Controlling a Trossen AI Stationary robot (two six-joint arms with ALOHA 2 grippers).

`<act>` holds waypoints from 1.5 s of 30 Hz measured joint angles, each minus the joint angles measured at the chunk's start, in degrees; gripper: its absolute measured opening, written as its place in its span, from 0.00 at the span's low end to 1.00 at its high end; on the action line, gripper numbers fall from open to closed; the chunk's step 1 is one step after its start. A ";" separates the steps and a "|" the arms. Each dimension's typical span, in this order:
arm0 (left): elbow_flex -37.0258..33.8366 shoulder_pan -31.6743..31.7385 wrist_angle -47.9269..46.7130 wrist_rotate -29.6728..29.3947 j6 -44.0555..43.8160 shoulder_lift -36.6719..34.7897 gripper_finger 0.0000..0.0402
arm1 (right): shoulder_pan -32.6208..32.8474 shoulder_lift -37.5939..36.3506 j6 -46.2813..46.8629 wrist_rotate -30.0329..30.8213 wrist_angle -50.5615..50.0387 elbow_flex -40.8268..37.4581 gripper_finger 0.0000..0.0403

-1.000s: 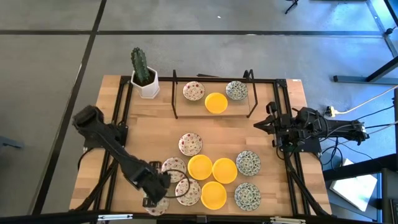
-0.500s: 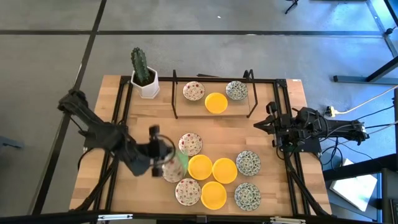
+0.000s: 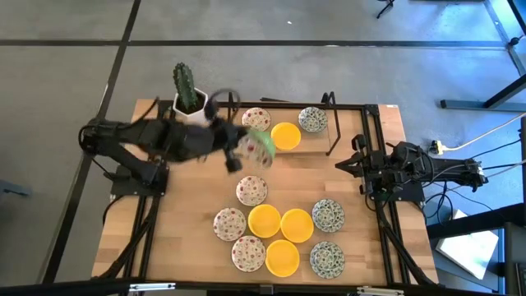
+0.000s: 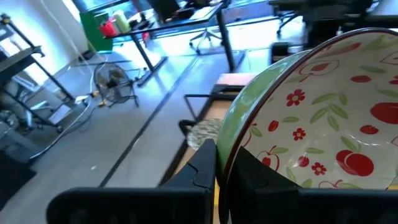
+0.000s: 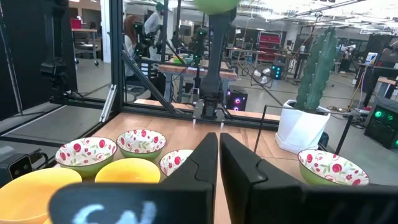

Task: Pick & Place Mini bowls
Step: Stack the white bowl on top of the white bowl on the shelf

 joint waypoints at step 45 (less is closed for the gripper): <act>25.23 44.67 -32.81 38.30 -3.97 42.37 0.03 | 0.00 -0.01 -0.20 0.02 -0.48 0.00 0.05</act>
